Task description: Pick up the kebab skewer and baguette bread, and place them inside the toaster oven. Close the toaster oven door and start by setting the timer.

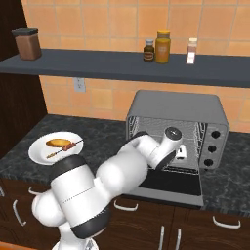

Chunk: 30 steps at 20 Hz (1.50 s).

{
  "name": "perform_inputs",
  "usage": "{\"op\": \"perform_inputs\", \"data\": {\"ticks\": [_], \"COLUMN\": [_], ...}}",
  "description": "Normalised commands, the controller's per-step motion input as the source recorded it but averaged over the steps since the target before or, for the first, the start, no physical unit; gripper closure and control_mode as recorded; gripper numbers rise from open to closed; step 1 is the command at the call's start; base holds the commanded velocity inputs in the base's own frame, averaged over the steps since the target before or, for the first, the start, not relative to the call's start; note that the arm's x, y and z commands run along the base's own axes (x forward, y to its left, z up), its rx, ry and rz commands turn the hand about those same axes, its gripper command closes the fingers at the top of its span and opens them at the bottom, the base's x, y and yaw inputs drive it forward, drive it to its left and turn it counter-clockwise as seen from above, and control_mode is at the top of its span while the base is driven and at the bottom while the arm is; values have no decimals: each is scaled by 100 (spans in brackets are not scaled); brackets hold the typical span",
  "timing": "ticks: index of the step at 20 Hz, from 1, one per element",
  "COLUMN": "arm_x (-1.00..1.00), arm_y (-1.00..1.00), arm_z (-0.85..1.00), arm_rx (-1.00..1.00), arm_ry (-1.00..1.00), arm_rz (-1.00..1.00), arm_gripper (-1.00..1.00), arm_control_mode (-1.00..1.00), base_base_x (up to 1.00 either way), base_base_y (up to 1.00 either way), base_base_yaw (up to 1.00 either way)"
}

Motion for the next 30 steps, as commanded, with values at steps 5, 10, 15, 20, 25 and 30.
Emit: {"op": "perform_inputs", "data": {"ticks": [5, 10, 15, 20, 25, 30], "arm_x": [-84, -81, -68, -15, 4, 40], "arm_y": [2, 58, 100, 100, 100, 100], "arm_z": [1, 100, 34, 23, 2, 0], "arm_rx": [0, 0, -4, 0, 0, 0], "arm_ry": [24, -3, 0, 0, 0, 1], "arm_rz": [4, 1, 0, 0, 0, -2], "arm_gripper": [-100, -100, -100, -100, -100, -100], "arm_control_mode": [-100, -100, -100, -100, -100, -100], "base_base_x": [0, 0, 0, 0, 0, 0], "base_base_y": [0, 0, 0, 0, 0, 0], "base_base_yaw": [0, 0, 0, 0, 0, 0]}}
